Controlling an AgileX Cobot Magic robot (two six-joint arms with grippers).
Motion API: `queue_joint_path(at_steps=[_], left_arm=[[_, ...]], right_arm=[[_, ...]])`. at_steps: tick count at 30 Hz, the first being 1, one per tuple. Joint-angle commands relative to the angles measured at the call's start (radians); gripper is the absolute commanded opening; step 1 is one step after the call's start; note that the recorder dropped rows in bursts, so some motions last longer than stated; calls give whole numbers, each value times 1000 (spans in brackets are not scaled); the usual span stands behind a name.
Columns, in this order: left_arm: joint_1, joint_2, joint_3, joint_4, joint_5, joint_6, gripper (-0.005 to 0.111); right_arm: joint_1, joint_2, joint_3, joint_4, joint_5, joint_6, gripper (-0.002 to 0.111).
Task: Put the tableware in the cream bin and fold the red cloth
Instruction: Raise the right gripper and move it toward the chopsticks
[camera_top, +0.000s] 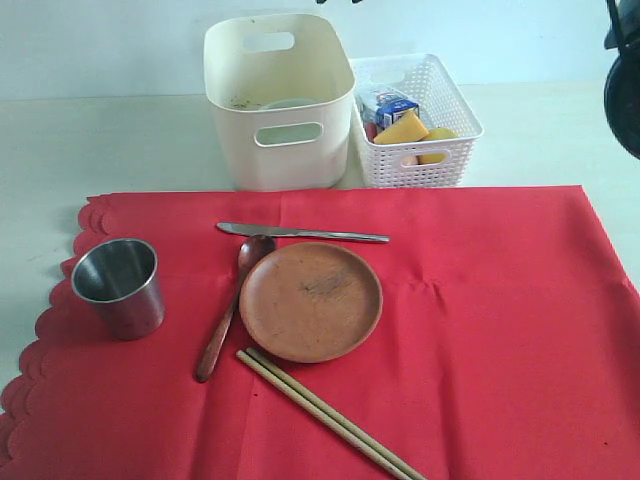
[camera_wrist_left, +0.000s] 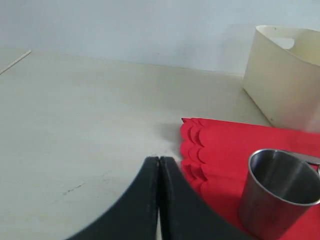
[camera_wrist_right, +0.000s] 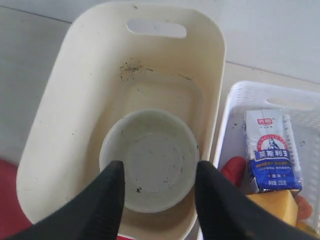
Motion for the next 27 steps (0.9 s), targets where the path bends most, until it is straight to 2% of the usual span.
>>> queue_joint_path(at_steps=[1, 11, 19, 27], left_arm=[[-6, -6, 3, -1, -4, -3, 1], [-6, -6, 3, -1, -4, -3, 1], [-6, -6, 3, -1, -4, -3, 1], [-6, -6, 3, -1, -4, -3, 1]], right_arm=[[-5, -80, -9, -4, 6, 7, 45], [-3, -182, -3, 1, 6, 15, 45], [-3, -303, 227, 18, 6, 15, 45], [-3, -406, 361, 33, 6, -23, 45]])
